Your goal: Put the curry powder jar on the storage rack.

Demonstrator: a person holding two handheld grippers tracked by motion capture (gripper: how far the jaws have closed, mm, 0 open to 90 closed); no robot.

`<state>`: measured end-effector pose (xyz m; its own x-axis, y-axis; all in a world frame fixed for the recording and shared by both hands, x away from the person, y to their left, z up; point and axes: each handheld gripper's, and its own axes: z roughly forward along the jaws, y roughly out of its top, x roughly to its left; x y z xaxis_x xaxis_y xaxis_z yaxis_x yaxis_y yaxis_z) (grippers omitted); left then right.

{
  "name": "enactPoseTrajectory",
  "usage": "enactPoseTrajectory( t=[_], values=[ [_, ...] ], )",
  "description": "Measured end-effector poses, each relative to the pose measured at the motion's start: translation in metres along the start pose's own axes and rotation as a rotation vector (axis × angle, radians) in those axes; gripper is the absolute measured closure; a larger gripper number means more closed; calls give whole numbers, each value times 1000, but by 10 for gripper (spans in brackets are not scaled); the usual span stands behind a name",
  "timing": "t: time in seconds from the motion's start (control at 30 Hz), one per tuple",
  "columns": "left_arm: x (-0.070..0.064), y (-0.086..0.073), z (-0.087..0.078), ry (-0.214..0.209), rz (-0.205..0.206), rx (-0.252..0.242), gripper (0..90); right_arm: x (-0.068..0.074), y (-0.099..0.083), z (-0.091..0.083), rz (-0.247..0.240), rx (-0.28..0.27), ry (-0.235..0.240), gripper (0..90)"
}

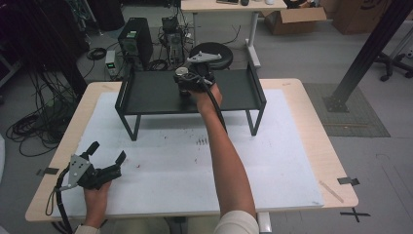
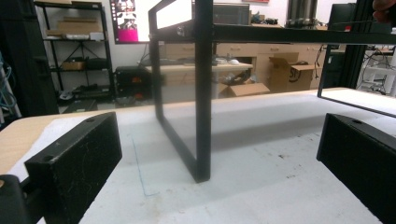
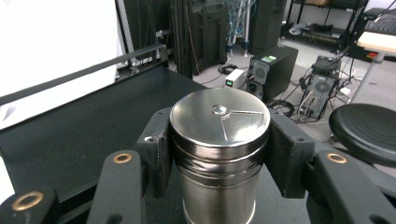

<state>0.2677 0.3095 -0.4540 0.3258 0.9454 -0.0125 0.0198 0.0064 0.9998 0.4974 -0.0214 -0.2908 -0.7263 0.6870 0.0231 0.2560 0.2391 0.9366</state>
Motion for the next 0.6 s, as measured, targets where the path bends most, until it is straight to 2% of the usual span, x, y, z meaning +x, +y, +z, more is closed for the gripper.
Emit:
enactPoseTrajectory(
  t=[0.23, 0.6],
  values=[
    [0, 0, 0, 0, 0, 0, 4, -2, -4, 2, 21, 0, 5, 484],
    [0, 0, 0, 0, 1, 0, 4, -4, -6, 1, 28, -1, 12, 481]
  ],
)
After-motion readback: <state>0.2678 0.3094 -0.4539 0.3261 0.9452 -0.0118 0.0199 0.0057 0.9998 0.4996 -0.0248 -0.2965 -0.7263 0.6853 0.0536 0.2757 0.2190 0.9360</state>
